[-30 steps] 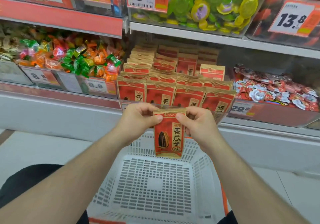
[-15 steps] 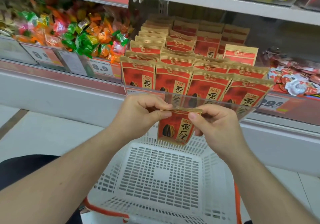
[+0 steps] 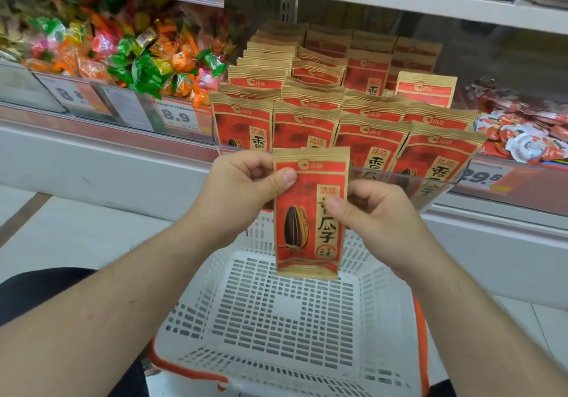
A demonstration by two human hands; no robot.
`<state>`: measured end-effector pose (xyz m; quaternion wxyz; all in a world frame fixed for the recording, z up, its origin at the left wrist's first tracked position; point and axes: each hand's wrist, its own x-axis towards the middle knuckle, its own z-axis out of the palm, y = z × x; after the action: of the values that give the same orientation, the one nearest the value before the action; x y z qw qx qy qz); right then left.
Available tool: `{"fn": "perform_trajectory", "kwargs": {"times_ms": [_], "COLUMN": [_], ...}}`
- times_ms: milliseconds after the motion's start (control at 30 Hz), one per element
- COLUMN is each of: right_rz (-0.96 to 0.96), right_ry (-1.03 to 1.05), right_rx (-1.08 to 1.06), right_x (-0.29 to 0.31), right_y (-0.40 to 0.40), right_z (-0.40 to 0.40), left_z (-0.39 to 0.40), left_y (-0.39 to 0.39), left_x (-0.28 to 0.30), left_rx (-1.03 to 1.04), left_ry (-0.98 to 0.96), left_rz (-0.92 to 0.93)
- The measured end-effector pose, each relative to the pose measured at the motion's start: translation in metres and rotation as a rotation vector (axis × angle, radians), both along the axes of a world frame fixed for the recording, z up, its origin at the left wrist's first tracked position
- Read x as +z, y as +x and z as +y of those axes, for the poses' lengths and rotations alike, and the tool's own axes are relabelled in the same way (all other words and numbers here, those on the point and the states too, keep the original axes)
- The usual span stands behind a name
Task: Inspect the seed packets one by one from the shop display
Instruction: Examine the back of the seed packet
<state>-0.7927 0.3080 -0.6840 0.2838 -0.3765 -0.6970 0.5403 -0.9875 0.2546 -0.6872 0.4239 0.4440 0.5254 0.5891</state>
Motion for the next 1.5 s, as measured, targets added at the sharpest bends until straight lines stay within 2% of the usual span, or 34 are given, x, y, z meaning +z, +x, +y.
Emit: {"fn": "perform_trajectory", "kwargs": {"times_ms": [100,167,267,333,467,600,833,1000,1233,1367,1500], "right_rz": [-0.056,-0.06,-0.032,-0.036,-0.004,-0.055,0.066,0.005,0.037,-0.029,-0.274], "right_ry": [-0.008,0.004,-0.006,-0.023,-0.118,-0.167,-0.204,-0.26,-0.292,-0.225,0.018], "right_rx": [0.004,-0.043,-0.124,-0.126,-0.009,0.082,0.016,0.211,0.253,0.196,0.099], "right_x": [-0.002,-0.001,0.001,0.001,0.01,0.01,0.012,0.013,0.015,0.019,0.016], "right_y": [0.002,0.003,0.005,0.006,0.007,0.012,0.012,0.02,0.021,0.018,0.01], "right_z": [-0.002,-0.003,-0.003,-0.003,-0.006,-0.006,-0.009,-0.008,-0.008,-0.013,-0.022], "left_z": [-0.002,-0.005,-0.01,-0.011,-0.01,-0.01,-0.017,-0.018,-0.019,-0.019,-0.019], "left_y": [0.001,0.001,0.001,0.003,0.002,0.001,0.0,-0.001,-0.001,0.0,0.003], "left_x": [0.001,0.001,-0.001,-0.001,0.003,0.005,0.0,0.003,0.004,0.004,0.0], "left_rx": [-0.007,-0.09,-0.233,-0.237,-0.173,-0.151,-0.367,-0.351,-0.347,-0.325,-0.22], "left_ry": [-0.03,-0.089,-0.166,-0.167,-0.136,-0.102,-0.192,-0.145,-0.16,-0.166,-0.172], "left_rz": [-0.07,-0.096,-0.043,-0.04,-0.051,-0.083,-0.104,-0.163,-0.175,-0.127,0.104]}}
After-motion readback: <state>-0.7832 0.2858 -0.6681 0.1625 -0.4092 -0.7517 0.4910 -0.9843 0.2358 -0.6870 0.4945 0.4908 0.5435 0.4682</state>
